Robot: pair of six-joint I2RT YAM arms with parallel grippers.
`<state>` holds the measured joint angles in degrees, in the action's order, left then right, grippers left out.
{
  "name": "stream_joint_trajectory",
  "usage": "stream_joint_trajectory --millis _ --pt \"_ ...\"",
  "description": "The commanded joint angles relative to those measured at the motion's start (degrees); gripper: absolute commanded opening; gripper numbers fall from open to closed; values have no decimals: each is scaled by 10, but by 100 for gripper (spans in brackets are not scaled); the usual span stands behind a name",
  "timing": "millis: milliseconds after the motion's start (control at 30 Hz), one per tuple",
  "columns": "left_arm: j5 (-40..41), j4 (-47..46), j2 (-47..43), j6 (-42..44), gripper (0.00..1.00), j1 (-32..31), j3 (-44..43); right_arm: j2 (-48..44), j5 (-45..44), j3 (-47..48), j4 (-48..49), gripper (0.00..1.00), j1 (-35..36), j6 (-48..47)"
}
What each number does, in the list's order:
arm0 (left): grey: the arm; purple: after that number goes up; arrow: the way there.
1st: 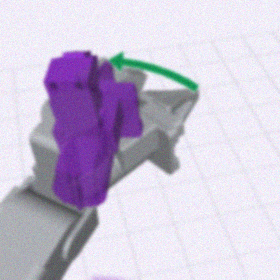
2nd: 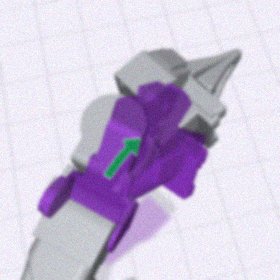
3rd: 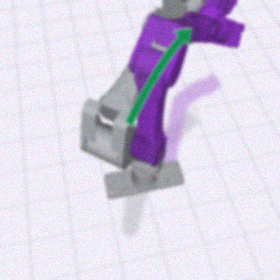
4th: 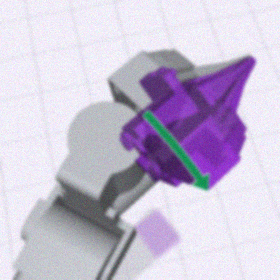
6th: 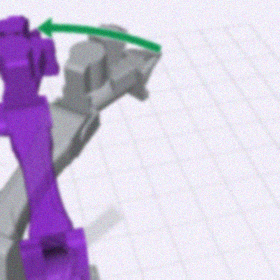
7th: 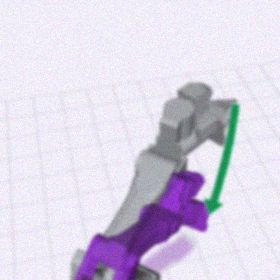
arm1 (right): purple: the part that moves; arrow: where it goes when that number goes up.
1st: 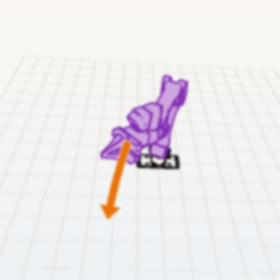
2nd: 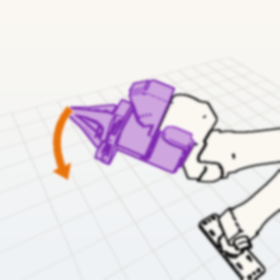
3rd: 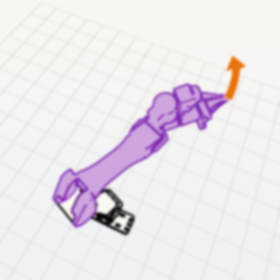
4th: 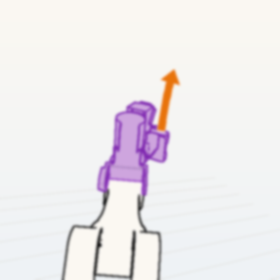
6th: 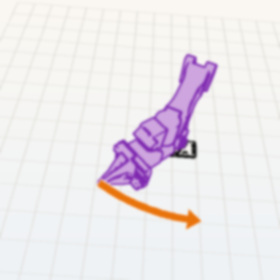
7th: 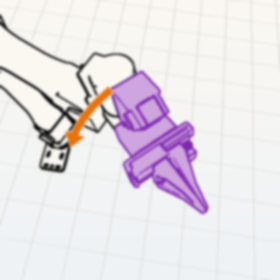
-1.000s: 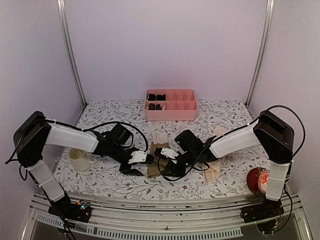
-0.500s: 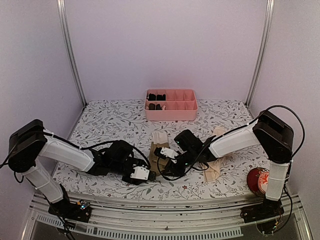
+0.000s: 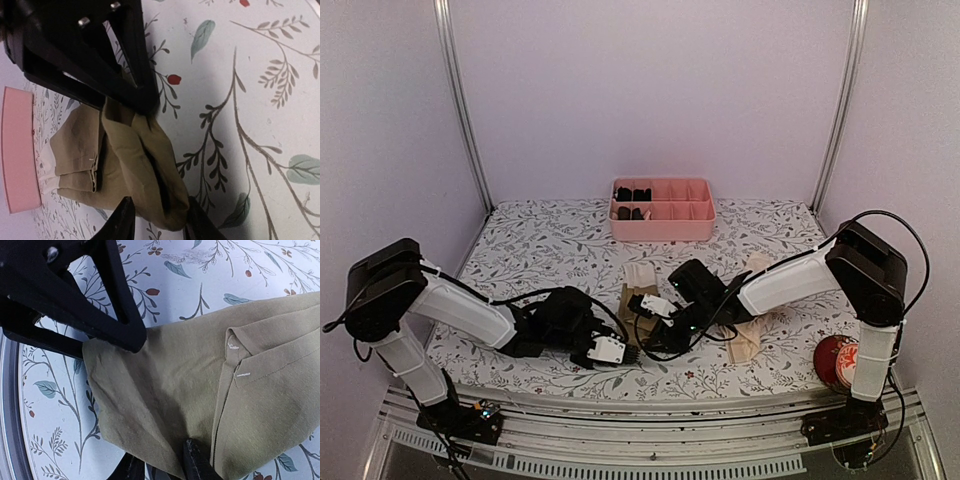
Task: Roll the underwear
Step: Roll the underwear at the center of the board.
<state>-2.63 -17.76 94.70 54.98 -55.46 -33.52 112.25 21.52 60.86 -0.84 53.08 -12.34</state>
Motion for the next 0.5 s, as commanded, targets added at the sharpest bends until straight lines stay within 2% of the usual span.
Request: stream_joint_trajectory --millis 0,100,200,267,467 --pt "4 15 13 -1 29 -7 6 7 -1 2 -14 27 -3 2" --pt "-3 24 4 -11 15 -4 1 -5 -4 -8 -8 29 -2 -6" --pt "-33 50 -13 -24 7 7 -12 -25 -9 -24 5 33 -3 -18" --pt "-59 79 -19 -34 7 17 -25 -41 -16 -37 13 36 -3 -26" --pt "-138 184 -17 -39 8 45 -76 -94 -74 -96 67 55 30 -77"
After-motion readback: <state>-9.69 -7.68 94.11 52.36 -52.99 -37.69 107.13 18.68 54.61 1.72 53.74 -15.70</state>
